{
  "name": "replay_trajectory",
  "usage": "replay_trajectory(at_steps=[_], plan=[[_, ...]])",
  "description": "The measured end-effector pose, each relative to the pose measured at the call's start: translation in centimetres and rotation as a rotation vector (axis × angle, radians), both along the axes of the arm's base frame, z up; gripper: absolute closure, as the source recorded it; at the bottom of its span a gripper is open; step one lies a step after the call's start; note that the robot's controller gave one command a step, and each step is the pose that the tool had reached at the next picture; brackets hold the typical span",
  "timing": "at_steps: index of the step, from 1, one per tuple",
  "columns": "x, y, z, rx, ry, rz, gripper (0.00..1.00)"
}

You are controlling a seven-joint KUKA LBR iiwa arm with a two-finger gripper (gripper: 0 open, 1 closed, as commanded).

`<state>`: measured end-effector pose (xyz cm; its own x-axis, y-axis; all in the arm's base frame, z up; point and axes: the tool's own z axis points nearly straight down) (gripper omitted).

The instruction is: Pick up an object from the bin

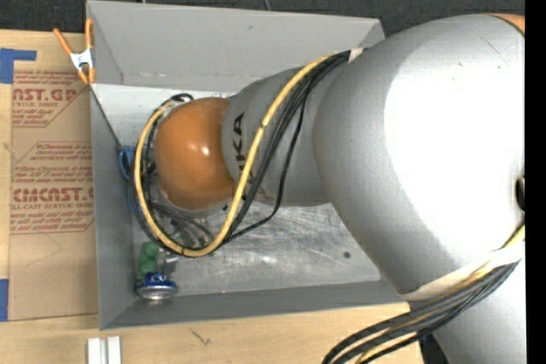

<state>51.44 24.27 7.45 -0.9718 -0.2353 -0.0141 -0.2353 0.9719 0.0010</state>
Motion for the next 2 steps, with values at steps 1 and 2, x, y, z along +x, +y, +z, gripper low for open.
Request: replay_trajectory(at_steps=[1,2], plan=[[0.02,-0.23,-0.01,-0.004,0.002,-0.002,1.0],[0.79,-1.02,0.54,-0.004,0.012,0.063,1.0]])
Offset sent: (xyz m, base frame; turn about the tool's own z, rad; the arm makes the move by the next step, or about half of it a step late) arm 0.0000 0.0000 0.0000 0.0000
